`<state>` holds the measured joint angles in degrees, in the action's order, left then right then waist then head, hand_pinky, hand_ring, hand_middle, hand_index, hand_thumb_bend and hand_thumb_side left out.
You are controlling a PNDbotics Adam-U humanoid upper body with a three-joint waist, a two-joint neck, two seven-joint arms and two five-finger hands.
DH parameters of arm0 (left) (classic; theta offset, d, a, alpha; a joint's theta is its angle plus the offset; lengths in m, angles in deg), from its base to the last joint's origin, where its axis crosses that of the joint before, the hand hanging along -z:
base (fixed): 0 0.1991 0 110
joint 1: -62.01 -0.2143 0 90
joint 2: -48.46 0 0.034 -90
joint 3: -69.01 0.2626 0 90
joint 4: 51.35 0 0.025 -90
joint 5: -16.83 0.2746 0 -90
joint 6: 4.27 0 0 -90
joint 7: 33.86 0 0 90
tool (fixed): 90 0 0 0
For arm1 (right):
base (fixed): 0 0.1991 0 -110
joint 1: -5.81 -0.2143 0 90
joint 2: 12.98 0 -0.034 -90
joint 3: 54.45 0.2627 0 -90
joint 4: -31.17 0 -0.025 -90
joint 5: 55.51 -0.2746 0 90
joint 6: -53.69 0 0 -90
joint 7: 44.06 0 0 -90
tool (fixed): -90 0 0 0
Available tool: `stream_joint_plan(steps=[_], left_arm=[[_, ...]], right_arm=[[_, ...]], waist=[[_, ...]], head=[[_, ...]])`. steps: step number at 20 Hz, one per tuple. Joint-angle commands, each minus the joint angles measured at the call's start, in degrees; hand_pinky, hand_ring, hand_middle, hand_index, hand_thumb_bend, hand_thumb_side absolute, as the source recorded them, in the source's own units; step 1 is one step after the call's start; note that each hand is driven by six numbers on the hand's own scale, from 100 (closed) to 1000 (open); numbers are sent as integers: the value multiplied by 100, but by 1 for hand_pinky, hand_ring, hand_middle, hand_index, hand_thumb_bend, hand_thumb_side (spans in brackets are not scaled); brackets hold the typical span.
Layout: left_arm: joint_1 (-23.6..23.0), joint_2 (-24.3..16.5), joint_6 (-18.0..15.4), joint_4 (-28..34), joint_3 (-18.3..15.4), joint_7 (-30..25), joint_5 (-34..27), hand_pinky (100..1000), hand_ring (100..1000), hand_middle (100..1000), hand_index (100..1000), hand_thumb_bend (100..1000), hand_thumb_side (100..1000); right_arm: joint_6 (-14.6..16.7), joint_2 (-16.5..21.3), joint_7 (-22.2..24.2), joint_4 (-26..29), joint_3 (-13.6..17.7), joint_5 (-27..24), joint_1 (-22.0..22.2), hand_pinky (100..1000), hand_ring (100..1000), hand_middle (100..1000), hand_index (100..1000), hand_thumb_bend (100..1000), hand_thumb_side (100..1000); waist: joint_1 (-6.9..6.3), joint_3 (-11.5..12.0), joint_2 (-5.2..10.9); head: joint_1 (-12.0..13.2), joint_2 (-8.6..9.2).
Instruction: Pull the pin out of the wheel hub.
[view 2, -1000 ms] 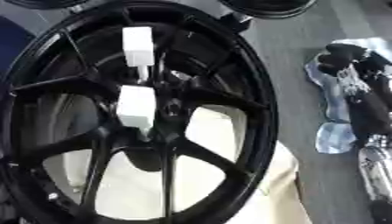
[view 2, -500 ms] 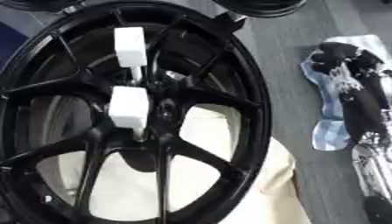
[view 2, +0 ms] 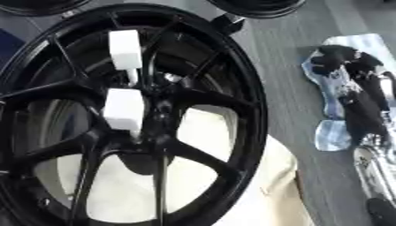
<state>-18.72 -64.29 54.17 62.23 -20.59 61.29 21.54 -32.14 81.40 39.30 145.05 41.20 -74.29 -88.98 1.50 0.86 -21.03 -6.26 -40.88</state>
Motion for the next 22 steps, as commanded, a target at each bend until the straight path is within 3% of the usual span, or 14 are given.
stream_joint_plan(steps=[1,7,12,17,19,20,22], left_arm=[[141,-594,-264,101,-111,21,330,827,737,669,779,100,434],[502,-1457,-418,101,14,-279,1025,830,743,680,795,157,419],[859,-2093,-453,101,311,-846,1220,831,744,684,800,173,480],[1329,-2591,142,101,758,-1604,739,835,752,695,812,198,536],[1627,-2660,484,101,935,-1959,515,839,758,702,820,209,548],[1785,-2667,668,101,1007,-2123,402,843,762,707,822,167,553],[2113,-2663,1051,101,1134,-2417,198,846,766,710,823,223,555]], right_arm=[[39,191,6,71,44,8,14,760,731,703,574,320,420],[61,243,28,71,20,32,56,760,731,703,574,320,421],[81,294,69,71,-17,52,81,760,731,703,574,319,422],[74,343,127,71,-69,51,69,760,731,703,574,319,422],[63,362,150,71,-91,42,55,760,731,703,574,320,421],[59,371,161,71,-100,38,49,760,731,703,574,318,423],[56,391,178,71,-113,31,45,760,731,703,574,319,422]], waist=[[-32,7,167],[-51,-40,198],[-65,-110,217],[-96,-180,232],[-116,-215,239],[-126,-231,244],[-147,-264,253]], head=[[-24,-16],[-14,19],[34,47],[113,74],[145,81],[159,85],[186,92]])
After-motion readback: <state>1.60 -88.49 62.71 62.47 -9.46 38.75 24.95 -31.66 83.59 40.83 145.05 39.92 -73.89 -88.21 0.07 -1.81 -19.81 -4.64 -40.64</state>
